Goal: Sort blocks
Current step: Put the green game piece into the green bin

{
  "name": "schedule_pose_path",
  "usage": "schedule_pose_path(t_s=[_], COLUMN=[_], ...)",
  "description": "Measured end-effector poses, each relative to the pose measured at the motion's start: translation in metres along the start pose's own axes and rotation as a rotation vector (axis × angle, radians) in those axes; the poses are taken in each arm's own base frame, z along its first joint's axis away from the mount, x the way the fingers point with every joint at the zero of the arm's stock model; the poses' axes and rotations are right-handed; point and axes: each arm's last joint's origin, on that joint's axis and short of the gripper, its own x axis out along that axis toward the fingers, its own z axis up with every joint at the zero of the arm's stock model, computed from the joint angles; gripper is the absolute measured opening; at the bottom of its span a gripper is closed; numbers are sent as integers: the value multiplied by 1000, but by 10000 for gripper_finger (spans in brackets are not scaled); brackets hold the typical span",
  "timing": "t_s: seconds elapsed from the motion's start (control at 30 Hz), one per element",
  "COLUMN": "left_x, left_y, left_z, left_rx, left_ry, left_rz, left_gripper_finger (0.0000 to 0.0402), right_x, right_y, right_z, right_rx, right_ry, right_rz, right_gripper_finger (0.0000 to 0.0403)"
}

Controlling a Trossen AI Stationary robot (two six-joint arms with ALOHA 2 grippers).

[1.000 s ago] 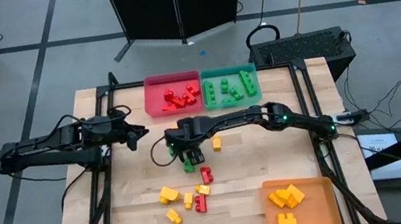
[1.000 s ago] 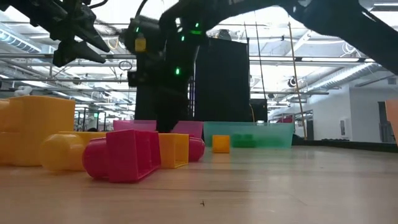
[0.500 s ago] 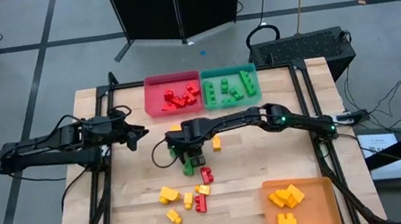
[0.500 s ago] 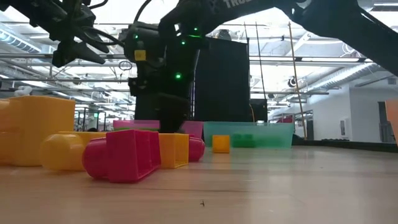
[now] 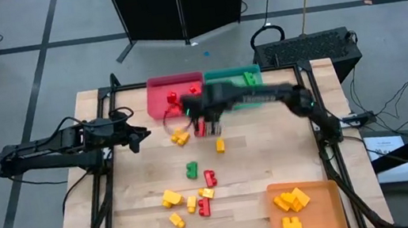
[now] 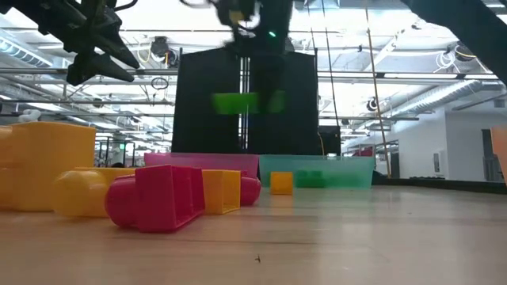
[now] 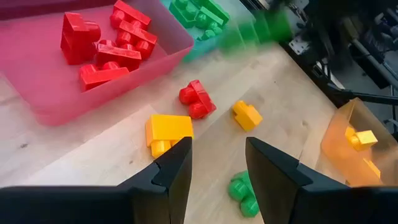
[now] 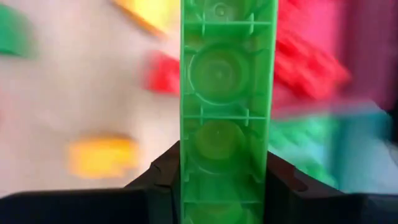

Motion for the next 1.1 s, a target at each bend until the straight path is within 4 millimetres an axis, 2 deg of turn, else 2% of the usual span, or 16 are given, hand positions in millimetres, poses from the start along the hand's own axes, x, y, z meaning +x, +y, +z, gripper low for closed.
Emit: schedule_pose_path(t_s=[0.13, 0.23, 0.33, 0.43, 0.6, 0.73, 0.97, 1.1], left_x=[0, 0, 0, 0, 0, 0, 0, 0], left_y=[0, 1, 2, 3, 3, 3, 3, 3], left_z=[0, -1, -2, -3, -4, -4, -4, -4], left_rx=[1, 2, 4, 6, 3, 3, 3, 10], left_ry=[1, 9, 20, 35, 39, 40, 43, 55], left_rz=[2, 10, 19, 33, 35, 33, 29, 16], left_gripper_finger=[153, 153, 153, 153, 153, 153, 153, 153], right_x=[14, 26, 38, 48, 55, 59, 71, 71], right_y=[-65, -105, -137, -157, -166, -160, -141, -133], right_z=[-24, -38, -49, -55, -58, -54, -50, -48], right_rx=[145, 274, 415, 536, 631, 617, 567, 540], right_ry=[153, 192, 187, 180, 165, 168, 254, 279], right_rz=[-46, -54, -34, -33, 34, 47, 88, 87], right_gripper_finger=[118, 118, 118, 118, 118, 120, 174, 200])
